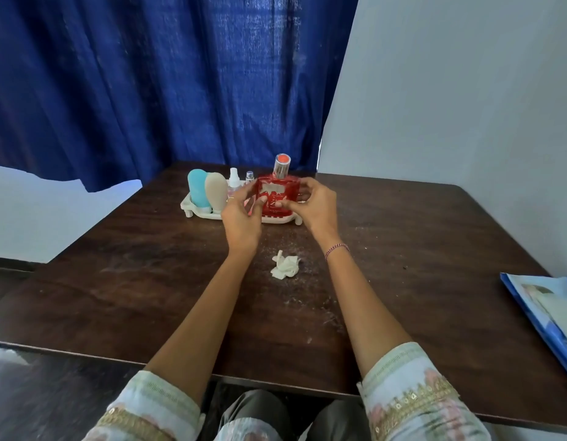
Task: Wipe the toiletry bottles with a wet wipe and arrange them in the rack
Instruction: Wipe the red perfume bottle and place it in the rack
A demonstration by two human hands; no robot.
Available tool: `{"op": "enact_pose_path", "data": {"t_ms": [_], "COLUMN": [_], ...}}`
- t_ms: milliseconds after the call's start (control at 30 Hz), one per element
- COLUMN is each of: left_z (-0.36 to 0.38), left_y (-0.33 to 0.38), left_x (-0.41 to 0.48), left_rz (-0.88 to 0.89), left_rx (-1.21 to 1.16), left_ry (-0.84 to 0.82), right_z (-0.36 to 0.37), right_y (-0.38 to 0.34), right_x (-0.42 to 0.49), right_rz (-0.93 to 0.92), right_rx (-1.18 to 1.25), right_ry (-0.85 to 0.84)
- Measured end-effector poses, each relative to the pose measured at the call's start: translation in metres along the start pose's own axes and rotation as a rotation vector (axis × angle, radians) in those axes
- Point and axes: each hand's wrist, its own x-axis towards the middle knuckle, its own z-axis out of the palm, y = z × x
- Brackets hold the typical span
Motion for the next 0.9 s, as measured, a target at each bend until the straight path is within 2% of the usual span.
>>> {"op": "enact_pose_path", "data": {"t_ms": [133,300,500,900], "left_z": [0.013,0.016,0.015,0.021], "left_y": [-0.003,-0.019,-0.031,-0.042], "left_x": [0.008,0.009,0.021,0.024], "left_rz": [0.039,0.087,0.055,0.059], "left_rx": [0.151,0.105,0.115,0.270], "left_ry": [0.014,-0.025,-0.146,-0.150], "right_z": [0.003,0.006,0.017,0.027], "right_y": [0.007,0.016,0.027,0.045], "right_x": [0.012,0.031,0.049,0.040], "right_rz": [0.019,-0.011,-0.017,-0.003], "right_rx": [-0.003,-0.019,-0.075,-0.185], "right_ry": [0.017,-0.018,-0.035,-0.018]}}
